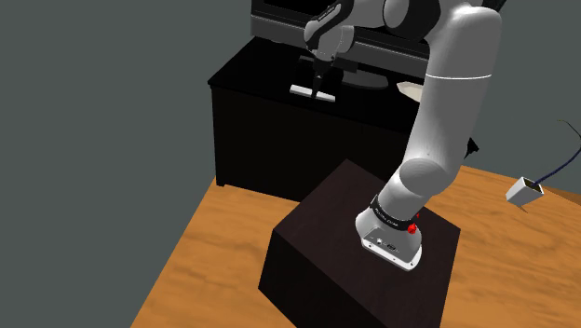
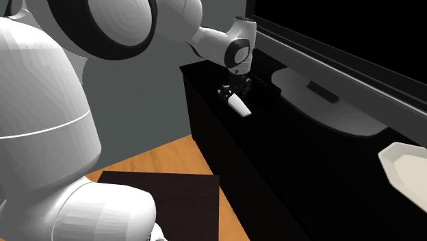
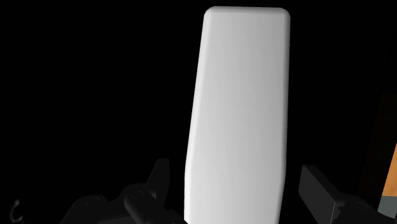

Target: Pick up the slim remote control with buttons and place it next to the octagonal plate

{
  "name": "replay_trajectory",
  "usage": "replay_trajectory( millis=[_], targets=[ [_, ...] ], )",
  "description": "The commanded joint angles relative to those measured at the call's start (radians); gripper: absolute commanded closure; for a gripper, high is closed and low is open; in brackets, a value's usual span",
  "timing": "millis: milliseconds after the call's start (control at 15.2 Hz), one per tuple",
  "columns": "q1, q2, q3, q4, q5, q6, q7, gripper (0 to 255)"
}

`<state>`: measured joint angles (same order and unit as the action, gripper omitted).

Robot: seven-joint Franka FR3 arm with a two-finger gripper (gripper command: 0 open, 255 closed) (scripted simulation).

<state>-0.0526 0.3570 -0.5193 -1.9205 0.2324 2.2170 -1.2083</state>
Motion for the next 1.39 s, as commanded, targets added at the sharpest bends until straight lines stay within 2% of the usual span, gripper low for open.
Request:
replay_trajectory(
  millis=[0,198,264,858,1320],
  targets=[
    [0.000,0.001,0.000,-0.001,0.001,0.001,0.000,0],
    [0.000,0.000,0.000,-0.001,0.000,0.001,0.000,0],
    [0.000,0.000,0.000,-0.001,0.000,0.001,0.000,255],
    [0.000,0.001,0.000,-0.001,0.001,0.001,0.000,255],
    [0.012,-0.050,-0.016,0.033,-0.035,-0.075,0.023,255]
  ],
)
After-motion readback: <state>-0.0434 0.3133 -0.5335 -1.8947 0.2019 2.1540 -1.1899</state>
